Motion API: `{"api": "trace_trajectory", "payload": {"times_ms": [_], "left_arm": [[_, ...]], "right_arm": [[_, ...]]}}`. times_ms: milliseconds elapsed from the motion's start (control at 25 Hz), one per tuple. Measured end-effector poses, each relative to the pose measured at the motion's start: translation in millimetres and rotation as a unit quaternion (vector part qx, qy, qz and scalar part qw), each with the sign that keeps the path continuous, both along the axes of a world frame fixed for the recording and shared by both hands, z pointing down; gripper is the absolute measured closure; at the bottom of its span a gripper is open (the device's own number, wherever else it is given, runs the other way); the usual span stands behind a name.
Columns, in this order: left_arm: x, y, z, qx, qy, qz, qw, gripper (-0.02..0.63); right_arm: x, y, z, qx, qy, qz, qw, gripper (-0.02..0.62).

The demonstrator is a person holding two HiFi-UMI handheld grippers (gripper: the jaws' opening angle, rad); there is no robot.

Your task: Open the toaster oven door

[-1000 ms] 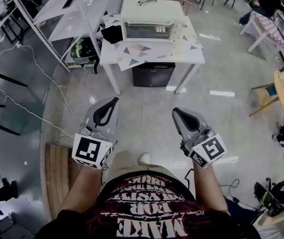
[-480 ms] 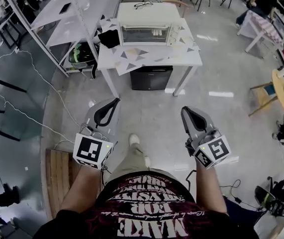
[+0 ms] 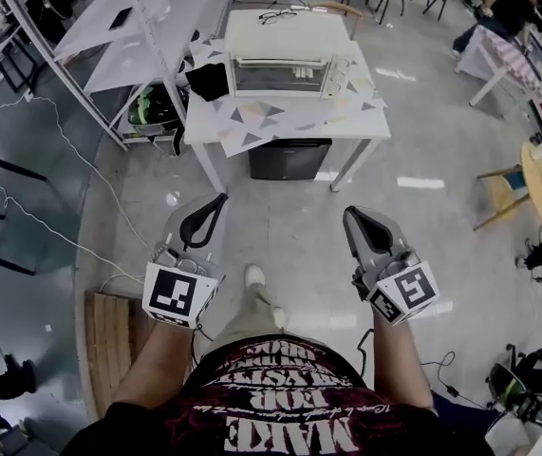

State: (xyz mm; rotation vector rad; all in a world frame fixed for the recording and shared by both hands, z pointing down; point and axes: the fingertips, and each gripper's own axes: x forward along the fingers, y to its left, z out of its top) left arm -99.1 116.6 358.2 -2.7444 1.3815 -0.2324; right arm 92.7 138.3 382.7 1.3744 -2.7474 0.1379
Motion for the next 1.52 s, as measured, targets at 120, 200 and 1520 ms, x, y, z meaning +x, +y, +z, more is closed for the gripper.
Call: {"api": "trace_trajectory", "payload": {"times_ms": [120, 200, 1520], "left_arm": [[-2, -19, -3, 0.005, 0.005, -0.005, 1.0000, 0.606], [-3, -33, 1, 0.003, 0.006, -0.007, 1.0000, 0.606], [-13, -185, 9, 0.003, 0.013, 0.030, 0.9995, 0.606]], "right_arm": [[1, -19, -1, -0.001, 0.001, 0.002, 1.000, 0.569], [4, -32, 2, -0.002, 0.002, 0.005, 1.000, 0.571], [-10, -177, -22, 0.013, 0.012, 0.029, 0.999, 0.571]]}}
